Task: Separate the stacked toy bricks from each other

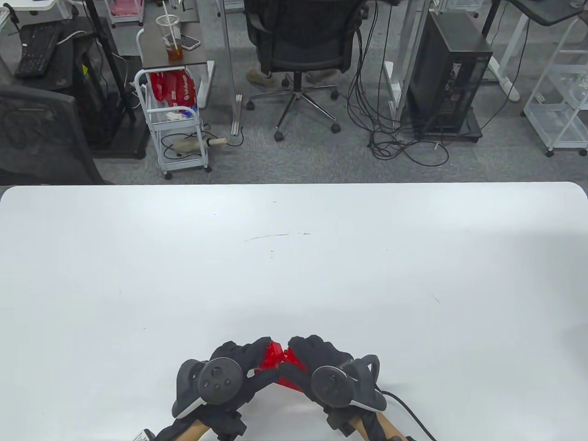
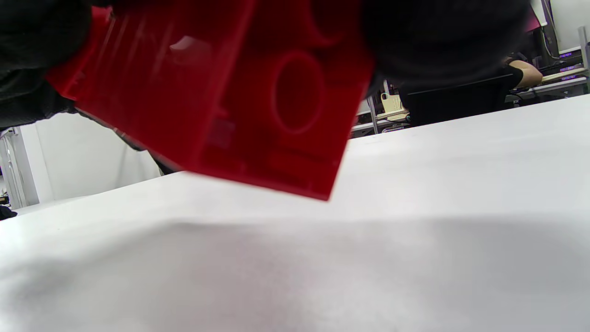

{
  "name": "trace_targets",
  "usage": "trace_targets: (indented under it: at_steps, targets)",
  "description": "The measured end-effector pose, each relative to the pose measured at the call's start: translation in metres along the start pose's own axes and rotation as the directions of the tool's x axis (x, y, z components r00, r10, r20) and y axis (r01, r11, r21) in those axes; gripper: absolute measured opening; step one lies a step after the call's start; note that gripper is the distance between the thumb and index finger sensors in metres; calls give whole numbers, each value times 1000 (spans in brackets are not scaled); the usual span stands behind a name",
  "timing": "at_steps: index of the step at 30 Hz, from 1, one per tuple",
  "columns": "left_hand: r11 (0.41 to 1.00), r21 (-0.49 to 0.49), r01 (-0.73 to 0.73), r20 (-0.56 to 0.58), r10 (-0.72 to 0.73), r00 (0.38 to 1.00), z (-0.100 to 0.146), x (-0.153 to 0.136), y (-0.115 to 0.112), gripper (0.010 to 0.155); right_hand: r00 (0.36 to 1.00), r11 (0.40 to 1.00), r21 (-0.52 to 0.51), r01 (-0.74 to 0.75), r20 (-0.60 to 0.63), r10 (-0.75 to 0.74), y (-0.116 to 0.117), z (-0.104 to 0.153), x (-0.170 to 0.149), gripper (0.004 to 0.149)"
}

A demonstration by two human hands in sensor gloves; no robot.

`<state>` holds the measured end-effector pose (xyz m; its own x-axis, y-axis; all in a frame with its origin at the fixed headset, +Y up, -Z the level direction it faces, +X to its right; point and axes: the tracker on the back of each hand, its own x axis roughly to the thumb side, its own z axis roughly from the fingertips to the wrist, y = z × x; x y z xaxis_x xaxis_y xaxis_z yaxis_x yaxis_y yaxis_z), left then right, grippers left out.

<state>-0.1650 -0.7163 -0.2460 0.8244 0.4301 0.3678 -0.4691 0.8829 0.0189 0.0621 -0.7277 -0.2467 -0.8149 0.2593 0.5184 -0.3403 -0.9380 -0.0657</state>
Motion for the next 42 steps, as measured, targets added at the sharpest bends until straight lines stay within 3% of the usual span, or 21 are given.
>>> trace_targets:
  at_steps: [9, 20, 29, 36, 42]
  targets:
    - [992, 40, 123, -205, -112, 972, -8, -42, 18, 69, 1000, 1000, 15, 9, -17, -9, -1, 0, -3, 63]
    - [998, 65, 2, -433, 27, 901, -13, -103, 37, 70, 1000, 1000, -8, 24, -8, -24, -6, 2, -2, 63]
    - [993, 113, 35, -634, 45, 772, -5, -144, 53, 70, 999, 999, -21, 37, -2, -37, -6, 4, -2, 63]
    - [996, 30, 78, -769, -27, 639, -2, -164, 53, 69, 999, 999, -24, 36, 2, -36, -6, 4, -2, 63]
    - [997, -11, 72, -825, -49, 563, 0, -176, 50, 69, 999, 999, -19, 40, 4, -40, -5, 4, -2, 63]
